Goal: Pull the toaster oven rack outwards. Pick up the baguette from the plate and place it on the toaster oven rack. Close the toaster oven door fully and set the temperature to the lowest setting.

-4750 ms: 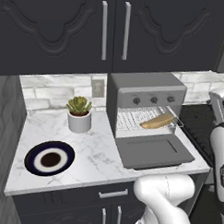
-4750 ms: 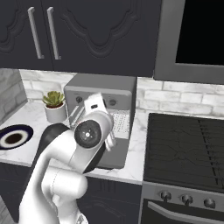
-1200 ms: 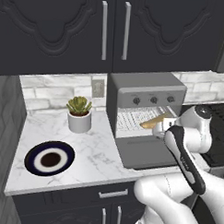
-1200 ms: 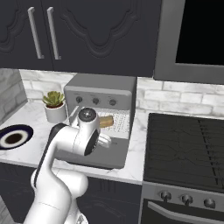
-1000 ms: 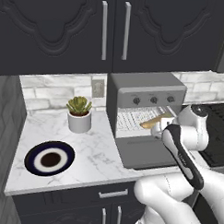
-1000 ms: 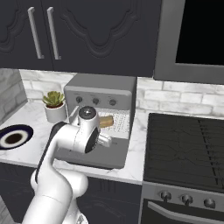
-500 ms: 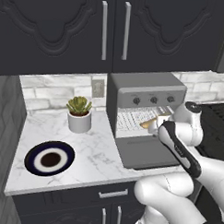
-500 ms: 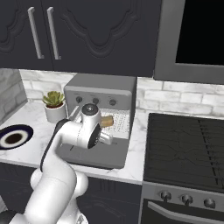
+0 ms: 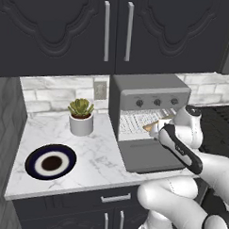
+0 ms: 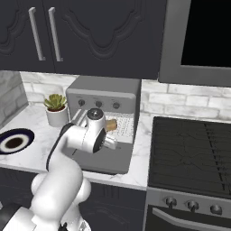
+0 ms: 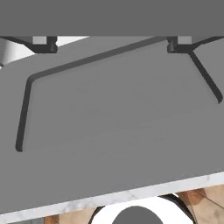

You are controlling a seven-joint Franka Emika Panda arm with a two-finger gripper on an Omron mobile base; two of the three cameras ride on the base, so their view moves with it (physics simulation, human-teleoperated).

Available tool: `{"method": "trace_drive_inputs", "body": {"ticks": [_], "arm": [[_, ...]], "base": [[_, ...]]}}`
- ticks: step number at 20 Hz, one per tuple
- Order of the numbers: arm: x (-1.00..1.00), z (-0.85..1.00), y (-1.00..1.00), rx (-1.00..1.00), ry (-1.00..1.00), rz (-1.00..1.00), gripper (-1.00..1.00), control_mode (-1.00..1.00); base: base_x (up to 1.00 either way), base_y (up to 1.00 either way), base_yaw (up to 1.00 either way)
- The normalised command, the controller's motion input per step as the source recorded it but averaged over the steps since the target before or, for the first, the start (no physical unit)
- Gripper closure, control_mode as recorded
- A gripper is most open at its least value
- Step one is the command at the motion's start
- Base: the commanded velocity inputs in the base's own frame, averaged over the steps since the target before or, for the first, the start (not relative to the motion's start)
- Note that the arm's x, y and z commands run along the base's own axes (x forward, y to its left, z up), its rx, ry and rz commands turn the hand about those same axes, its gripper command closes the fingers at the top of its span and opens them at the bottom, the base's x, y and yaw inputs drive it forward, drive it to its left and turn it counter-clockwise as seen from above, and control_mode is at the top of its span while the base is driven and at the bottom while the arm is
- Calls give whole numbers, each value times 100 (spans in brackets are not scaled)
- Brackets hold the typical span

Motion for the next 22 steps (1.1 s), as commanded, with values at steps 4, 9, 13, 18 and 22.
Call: {"method": "trace_drive_inputs", "body": {"ticks": [4, 9, 13, 18, 22], "arm": [[20, -17, 0, 0, 0, 0, -100, -100], [25, -16, 0, -3, 0, 0, -100, -100], [31, -12, 0, -6, 3, 0, -100, -100], [32, -6, 0, -7, 4, 0, -100, -100], [34, 0, 0, -7, 3, 0, -100, -100]], "base": [[0, 0, 0], [0, 0, 0], [0, 0, 0], [0, 0, 0], [0, 0, 0]]}}
